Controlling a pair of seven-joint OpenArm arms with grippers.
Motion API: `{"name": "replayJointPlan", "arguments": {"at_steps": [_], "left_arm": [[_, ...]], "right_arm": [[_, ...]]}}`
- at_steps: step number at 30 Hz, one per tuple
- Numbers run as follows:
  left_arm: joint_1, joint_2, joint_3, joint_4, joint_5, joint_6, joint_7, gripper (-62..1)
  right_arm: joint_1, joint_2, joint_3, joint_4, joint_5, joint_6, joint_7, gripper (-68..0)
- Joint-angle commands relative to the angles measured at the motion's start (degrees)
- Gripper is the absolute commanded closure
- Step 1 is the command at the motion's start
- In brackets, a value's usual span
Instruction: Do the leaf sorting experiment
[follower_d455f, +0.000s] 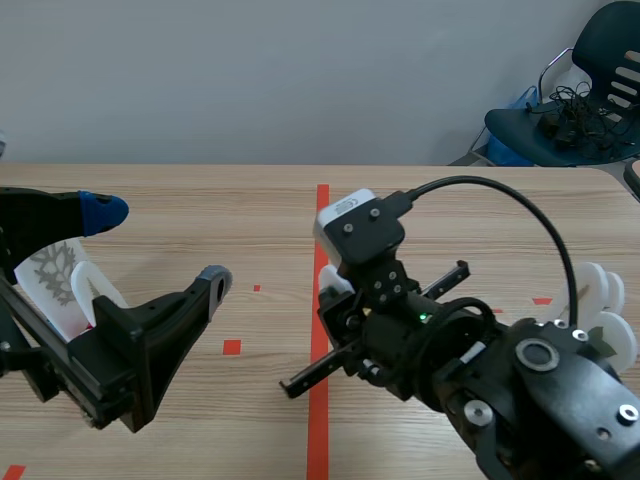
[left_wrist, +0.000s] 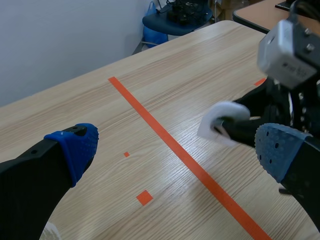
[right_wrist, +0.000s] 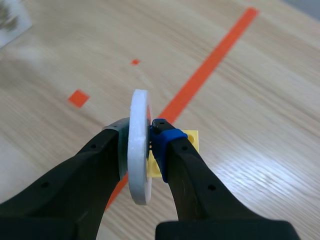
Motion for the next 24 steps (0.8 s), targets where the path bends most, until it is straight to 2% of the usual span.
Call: {"name": "replayJointPlan", "arguments": {"at_steps": [1,5,7,16,19,24], "left_arm": [[0.0,-0.2,-0.1,0.6,-0.5,-0.2,-0.8,-62.3],[0.0,-0.2,-0.1,0.6,-0.5,-0.5,-0.8,-62.3],[0.0,-0.2,-0.1,0.6,-0.5,-0.6,-0.8,-62.3],[0.0,-0.2,-0.1,0.6,-0.5,-0.6,-0.8,-62.3],[0.0,-0.2,-0.1,0.6,-0.5,-0.6,-0.8,-62.3],[0.0,-0.2,-0.1,0.6,-0.5,-0.6,-0.8,-62.3]], "right_arm": [[-3.2,-0.2,1.5,-1.0,0.4,-2.3,0.0,-7.4],[-8.3,-2.4,6.6,-0.9,-3.0,-10.4,1.2,-7.4],[-10.1,-3.3,9.3,-0.9,-4.2,-12.8,2.8,-7.4],[-10.8,-3.8,18.9,-1.8,-4.7,-13.9,7.0,-7.4],[-9.3,-3.8,21.5,-4.2,-4.6,-13.9,8.0,-7.4],[-6.0,-3.8,23.4,-9.9,-1.8,-13.8,9.4,-7.4]]}}
